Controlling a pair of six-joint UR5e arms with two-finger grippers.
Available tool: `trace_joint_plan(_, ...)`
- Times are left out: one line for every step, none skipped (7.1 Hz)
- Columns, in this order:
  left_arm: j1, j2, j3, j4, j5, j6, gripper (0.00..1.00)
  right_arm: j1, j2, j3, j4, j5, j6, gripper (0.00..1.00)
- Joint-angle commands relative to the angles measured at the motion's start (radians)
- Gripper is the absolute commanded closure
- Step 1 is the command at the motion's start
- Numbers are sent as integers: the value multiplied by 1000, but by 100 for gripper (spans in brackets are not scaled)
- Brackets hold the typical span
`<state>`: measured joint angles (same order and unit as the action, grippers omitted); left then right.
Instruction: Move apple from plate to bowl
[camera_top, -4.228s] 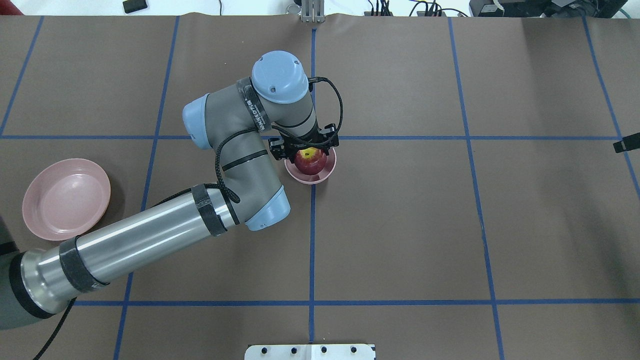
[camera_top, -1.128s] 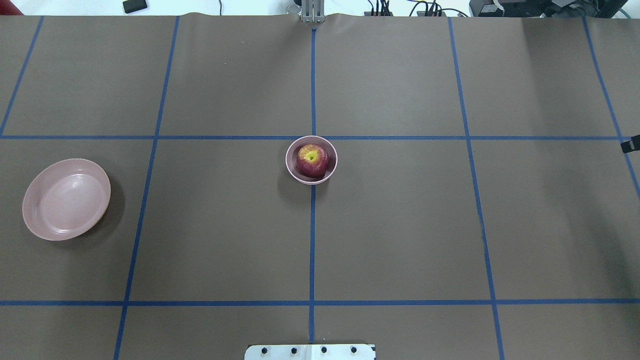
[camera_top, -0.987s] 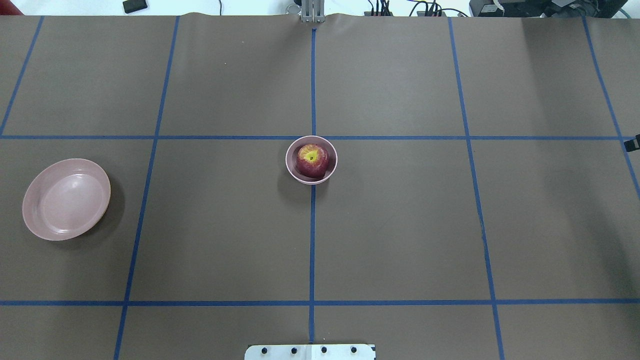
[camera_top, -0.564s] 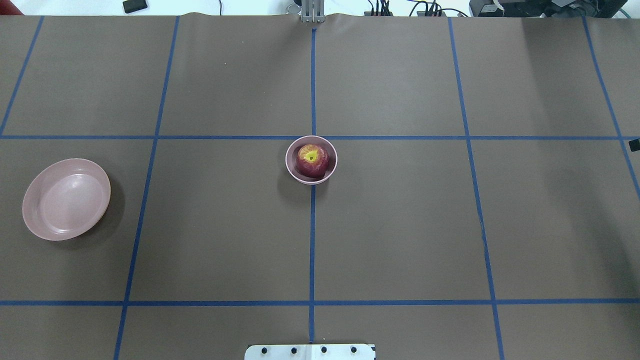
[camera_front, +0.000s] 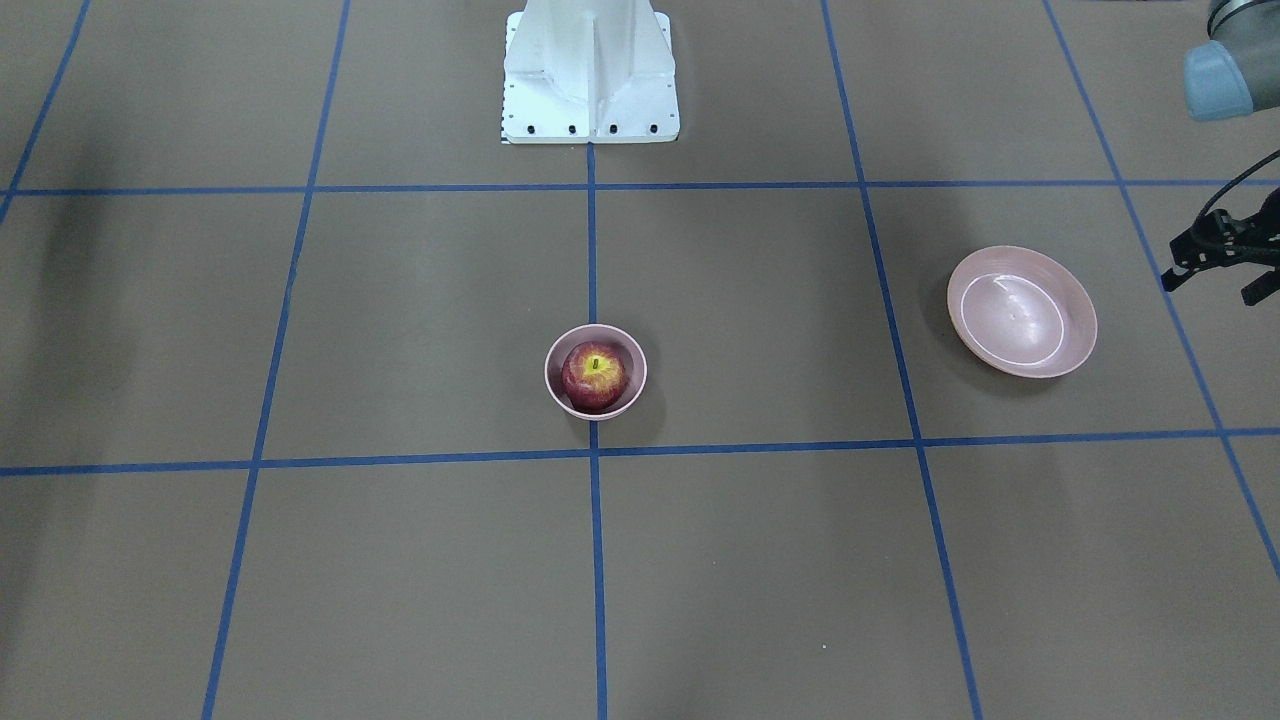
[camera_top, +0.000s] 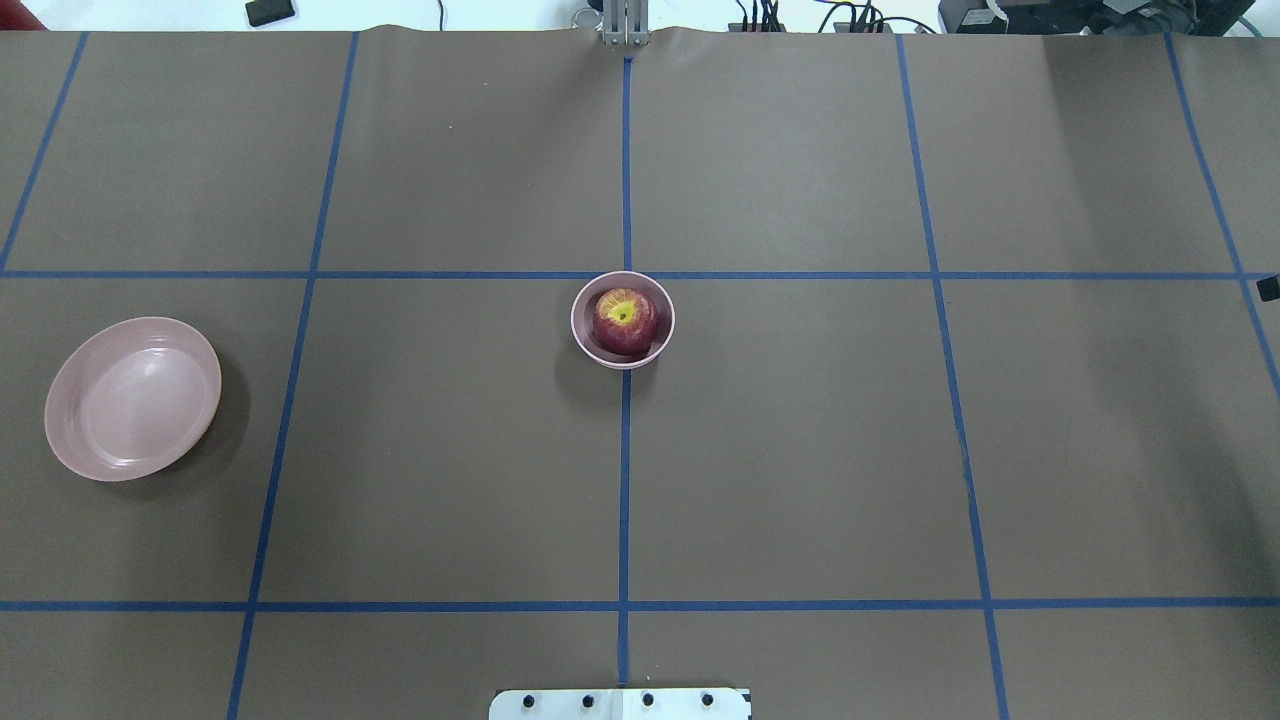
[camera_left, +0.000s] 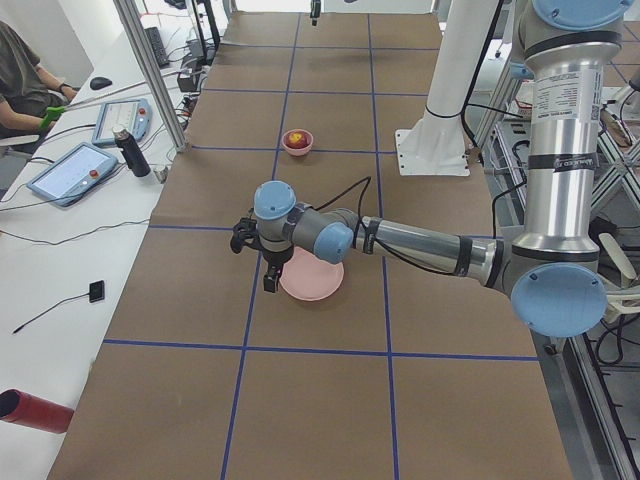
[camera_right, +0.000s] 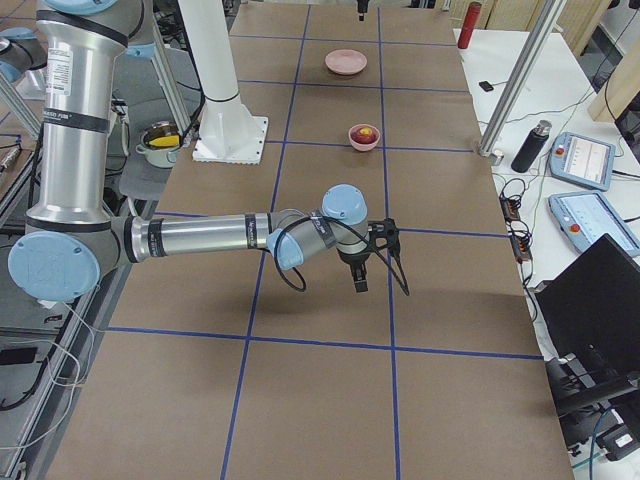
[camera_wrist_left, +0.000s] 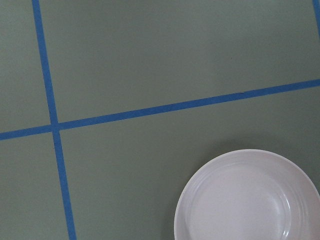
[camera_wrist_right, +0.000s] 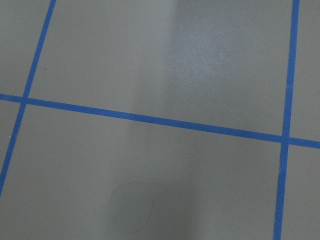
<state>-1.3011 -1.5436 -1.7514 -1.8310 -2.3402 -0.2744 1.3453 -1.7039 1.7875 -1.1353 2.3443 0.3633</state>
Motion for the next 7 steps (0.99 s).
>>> trace_joint_plan(0, 0, 20, -16, 2, 3, 3, -26, 6, -2, -4, 3, -4, 1)
trace_joint_plan(0, -3, 24, -16, 2, 1, 3, -43, 21, -5, -64, 3, -12, 1)
trace_joint_plan(0, -10, 26, -14, 2, -3, 3, -37, 73, -5, -166, 0, -30, 1)
trace_joint_plan(0, -9, 24, -14, 1, 9, 3, -44, 79, -10, -241, 0, -100, 1)
trace_joint_plan(-3, -12, 29, -14, 1, 11, 3, -26, 136, -10, -387, -14, -215, 1)
trace_joint_plan(-18, -12, 32, -13, 1, 12, 3, -3, 162, -11, -471, -23, -339, 1)
trace_joint_plan(-47, -13, 33, -4, -4, 12, 3, 0, 158, -13, -484, -26, -357, 1)
